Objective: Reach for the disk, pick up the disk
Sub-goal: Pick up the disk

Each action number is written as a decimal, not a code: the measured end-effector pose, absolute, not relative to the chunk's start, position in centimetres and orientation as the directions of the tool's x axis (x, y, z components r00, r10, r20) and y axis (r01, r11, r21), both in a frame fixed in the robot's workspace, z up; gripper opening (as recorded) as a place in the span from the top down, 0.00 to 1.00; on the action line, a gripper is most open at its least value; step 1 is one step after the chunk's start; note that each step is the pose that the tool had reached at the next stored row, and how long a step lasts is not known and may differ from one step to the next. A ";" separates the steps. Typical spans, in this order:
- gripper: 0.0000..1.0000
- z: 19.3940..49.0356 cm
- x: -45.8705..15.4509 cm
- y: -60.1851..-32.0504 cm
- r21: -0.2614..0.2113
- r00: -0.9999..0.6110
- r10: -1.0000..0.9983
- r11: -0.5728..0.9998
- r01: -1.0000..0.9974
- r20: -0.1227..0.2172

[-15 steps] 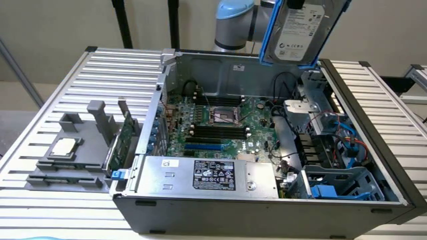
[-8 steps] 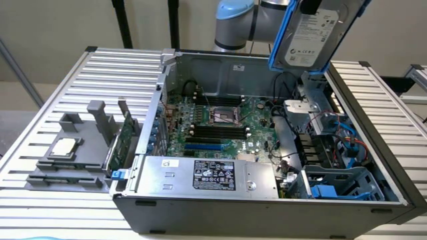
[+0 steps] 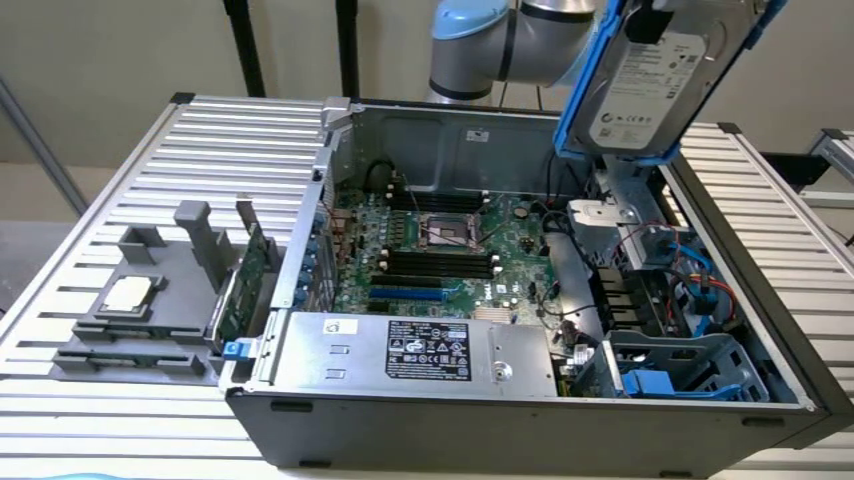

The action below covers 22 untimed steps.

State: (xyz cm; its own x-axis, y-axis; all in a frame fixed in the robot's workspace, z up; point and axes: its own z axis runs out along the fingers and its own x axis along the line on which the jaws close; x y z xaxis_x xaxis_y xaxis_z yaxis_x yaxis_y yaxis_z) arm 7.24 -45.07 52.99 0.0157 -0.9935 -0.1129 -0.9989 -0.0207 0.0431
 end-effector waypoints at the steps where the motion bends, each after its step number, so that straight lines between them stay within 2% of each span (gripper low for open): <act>1: 0.67 53.0 7.4 -45.4 0.043 0.016 -0.993 -0.021 -0.999 -0.113; 22: 0.67 53.0 10.8 -52.7 0.046 0.015 -0.993 -0.021 -0.999 -0.113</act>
State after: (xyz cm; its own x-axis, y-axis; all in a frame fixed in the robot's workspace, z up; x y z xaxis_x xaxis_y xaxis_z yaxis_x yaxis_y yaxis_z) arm 10.76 -52.72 52.98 0.0154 -0.9935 -0.1130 -0.9987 -0.0207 0.0458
